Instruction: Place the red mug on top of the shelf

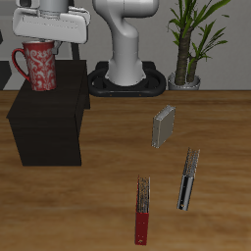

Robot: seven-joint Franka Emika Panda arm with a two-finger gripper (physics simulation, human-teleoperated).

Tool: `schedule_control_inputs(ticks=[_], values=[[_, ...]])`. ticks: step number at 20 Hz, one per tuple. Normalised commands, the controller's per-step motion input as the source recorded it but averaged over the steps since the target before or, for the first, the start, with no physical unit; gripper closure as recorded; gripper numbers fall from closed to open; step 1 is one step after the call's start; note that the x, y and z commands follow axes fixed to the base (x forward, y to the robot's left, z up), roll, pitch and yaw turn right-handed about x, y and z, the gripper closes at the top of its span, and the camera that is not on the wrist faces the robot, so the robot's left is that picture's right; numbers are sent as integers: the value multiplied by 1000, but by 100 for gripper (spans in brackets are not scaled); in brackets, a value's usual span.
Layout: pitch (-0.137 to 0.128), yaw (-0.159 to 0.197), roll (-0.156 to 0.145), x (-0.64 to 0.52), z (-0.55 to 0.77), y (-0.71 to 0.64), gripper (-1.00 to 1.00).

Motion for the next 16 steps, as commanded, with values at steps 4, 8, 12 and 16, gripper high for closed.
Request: schedule_control_inputs(ticks=[4,8,12,16], values=[[16,-16,-28,-88,-207,-34,100],[15,-1,-27,105,-249,46,100],[23,-1,-32,101,-266,33,100],[47,-36,-21,62,-151,-54,-100]])
